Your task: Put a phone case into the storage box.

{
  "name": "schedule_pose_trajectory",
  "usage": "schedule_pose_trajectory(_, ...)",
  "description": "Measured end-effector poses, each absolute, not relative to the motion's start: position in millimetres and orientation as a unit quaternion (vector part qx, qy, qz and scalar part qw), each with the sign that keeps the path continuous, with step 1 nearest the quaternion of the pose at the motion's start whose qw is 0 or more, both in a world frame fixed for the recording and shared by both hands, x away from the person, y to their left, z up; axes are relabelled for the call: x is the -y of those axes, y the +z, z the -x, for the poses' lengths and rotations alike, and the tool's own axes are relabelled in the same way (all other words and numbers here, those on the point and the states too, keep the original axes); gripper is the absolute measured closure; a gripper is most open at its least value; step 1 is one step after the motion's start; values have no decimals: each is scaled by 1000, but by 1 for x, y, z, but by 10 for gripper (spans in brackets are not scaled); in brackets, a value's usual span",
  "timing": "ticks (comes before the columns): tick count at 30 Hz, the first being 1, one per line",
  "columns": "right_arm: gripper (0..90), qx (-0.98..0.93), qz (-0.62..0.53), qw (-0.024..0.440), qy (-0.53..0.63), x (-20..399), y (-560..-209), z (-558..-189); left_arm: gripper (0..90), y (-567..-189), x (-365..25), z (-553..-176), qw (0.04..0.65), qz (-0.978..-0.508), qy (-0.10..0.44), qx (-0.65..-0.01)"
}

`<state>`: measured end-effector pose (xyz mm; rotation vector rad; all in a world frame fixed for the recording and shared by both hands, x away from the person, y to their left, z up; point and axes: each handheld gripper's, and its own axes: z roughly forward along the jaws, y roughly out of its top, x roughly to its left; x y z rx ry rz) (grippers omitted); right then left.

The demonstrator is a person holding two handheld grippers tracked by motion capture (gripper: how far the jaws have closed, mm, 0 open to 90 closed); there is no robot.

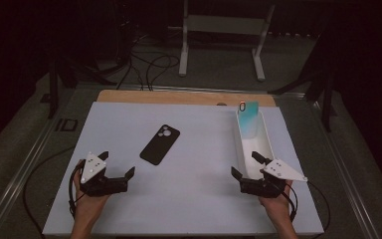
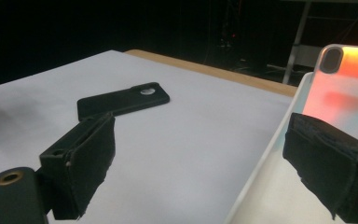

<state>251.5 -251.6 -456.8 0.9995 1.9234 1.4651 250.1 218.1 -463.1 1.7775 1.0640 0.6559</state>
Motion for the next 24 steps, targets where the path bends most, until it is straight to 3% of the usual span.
schedule_pose_trajectory(24, 90, -720, -370, 249, 532, 249, -455, -253, 2, -469, -188, -302, 415, -773, 194, -439)
